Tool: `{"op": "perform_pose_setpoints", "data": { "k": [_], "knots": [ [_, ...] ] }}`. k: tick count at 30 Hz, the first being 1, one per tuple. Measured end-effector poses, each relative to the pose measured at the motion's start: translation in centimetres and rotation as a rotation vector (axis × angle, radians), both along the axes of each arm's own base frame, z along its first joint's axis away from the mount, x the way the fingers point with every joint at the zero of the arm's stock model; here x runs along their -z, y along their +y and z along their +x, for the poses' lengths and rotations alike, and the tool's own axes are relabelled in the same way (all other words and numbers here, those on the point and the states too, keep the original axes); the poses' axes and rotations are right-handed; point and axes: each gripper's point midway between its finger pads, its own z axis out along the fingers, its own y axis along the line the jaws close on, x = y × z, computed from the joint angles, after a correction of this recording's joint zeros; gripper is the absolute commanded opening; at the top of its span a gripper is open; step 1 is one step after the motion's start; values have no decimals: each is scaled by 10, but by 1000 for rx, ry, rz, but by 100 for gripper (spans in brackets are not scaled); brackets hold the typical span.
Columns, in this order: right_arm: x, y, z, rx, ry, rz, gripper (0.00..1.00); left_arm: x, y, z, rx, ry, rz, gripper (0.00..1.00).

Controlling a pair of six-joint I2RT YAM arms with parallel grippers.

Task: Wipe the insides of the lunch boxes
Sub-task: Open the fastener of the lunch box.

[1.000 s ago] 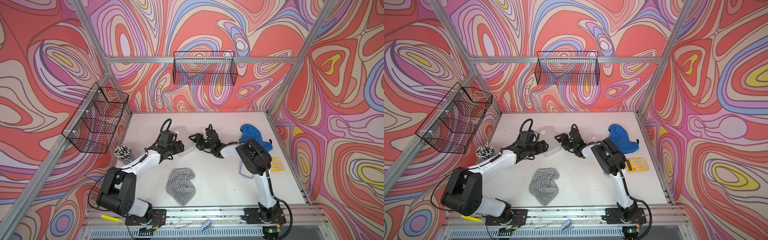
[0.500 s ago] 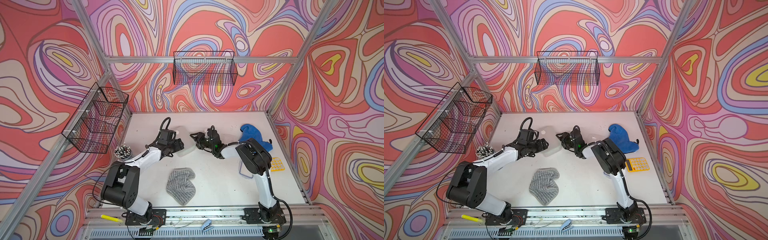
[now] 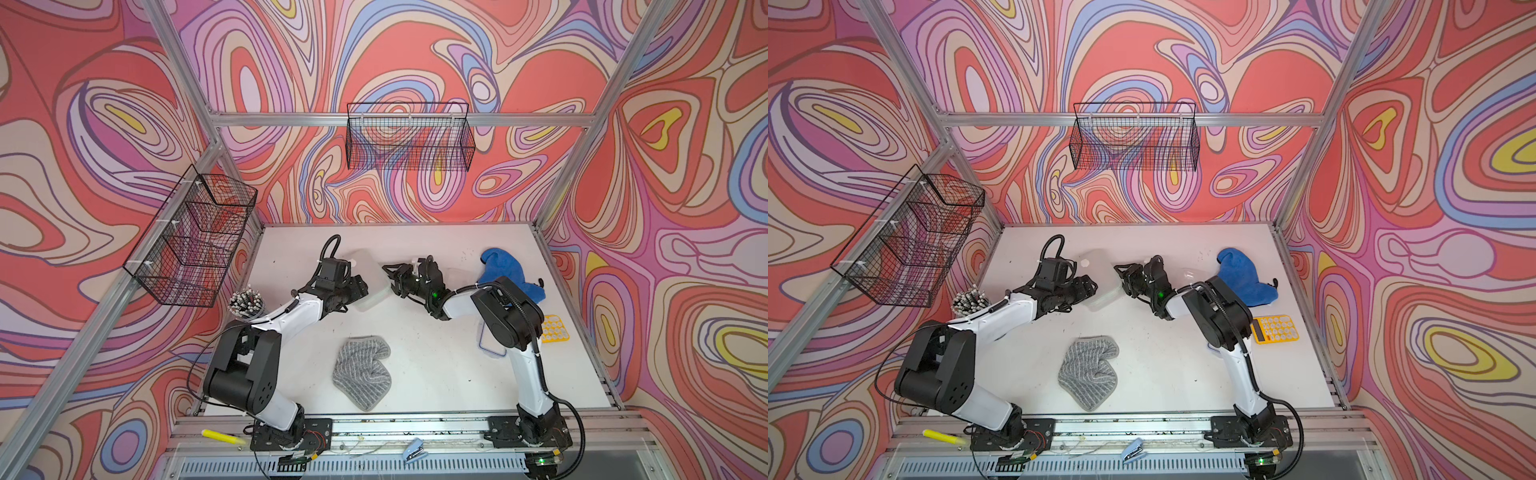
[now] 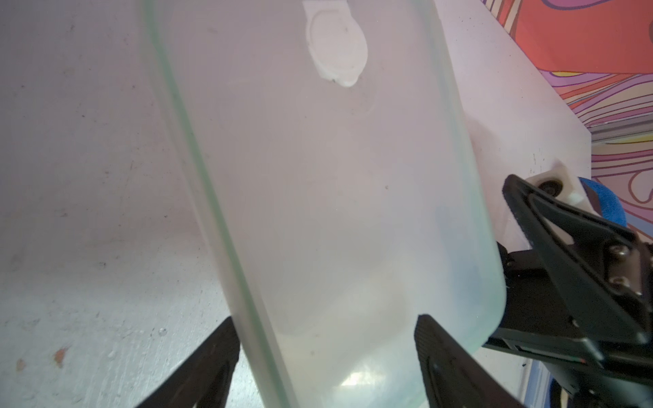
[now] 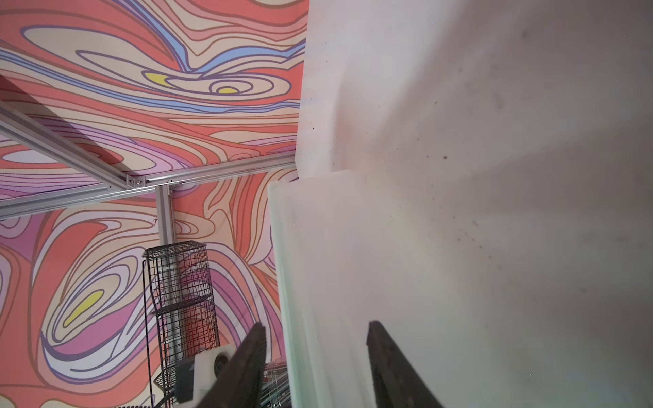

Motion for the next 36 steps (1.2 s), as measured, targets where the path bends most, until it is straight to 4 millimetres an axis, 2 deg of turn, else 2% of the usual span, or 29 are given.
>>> {"op": "perform_pose_setpoints", "data": {
  "k": [3,7,18,25,26,28,30,33,36],
  "knots": [
    [0,-1,1,6,-3,-2,40,5,-2,0,1,11,7,79],
    [-1,-3,3,22,-11,-6,29,3,-5,5,-4,1,15,79],
    [2,-7,7,45,-34,-41,12,2,-4,8,-22,20,30,79],
    [6,-9,8,48,-52,-86,7,1,-3,12,-16,28,55,79],
    [6,-9,7,45,-55,-96,11,1,-2,11,-13,29,60,80],
    [4,-8,5,35,-63,-110,28,1,-2,10,-7,31,71,80],
    [-4,-3,1,19,-77,-105,38,4,-2,8,3,40,85,81],
    [-6,-2,-3,16,-77,-90,43,4,-1,7,6,43,91,82],
    [1,-4,-8,17,-46,-80,49,5,-1,5,8,48,93,83]
  ]
}}
